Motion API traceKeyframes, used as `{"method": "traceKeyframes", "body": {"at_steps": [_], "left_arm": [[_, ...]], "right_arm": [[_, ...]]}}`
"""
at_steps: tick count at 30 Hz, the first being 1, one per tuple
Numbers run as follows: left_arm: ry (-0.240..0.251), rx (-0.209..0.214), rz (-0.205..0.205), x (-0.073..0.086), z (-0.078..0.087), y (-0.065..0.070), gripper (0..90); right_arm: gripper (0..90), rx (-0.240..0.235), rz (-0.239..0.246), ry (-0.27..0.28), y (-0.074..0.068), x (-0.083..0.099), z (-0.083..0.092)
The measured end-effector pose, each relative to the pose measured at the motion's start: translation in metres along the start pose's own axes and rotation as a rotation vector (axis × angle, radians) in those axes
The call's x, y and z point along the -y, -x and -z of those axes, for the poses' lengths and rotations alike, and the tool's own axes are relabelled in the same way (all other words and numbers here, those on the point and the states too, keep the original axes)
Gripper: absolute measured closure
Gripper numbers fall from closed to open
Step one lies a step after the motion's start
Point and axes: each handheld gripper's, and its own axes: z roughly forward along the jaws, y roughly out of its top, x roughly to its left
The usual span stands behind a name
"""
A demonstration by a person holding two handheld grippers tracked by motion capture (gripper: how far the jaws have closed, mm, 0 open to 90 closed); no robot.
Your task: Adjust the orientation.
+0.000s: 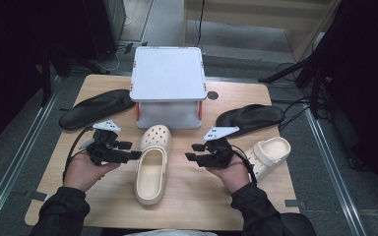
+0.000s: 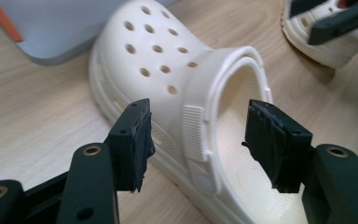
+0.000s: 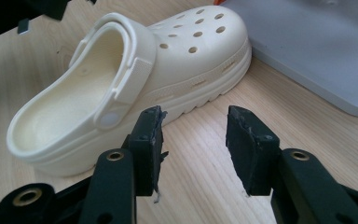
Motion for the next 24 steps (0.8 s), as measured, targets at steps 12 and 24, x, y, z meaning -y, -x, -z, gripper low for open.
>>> {"method": "traceKeyframes", "body": {"at_steps": [12, 24], "left_arm": [[0.002, -0.049, 0.002, -0.004, -0.003, -0.024, 40.1], [0.004, -0.088, -0.004, -0.008, -0.009, -0.034, 41.1]], "right_arm": [[53.9, 0.047, -0.027, 0.014, 0.005, 0.019, 0.033], [53.5, 0.128, -0.081, 0.034, 0.016, 0.038, 0.068]]}}
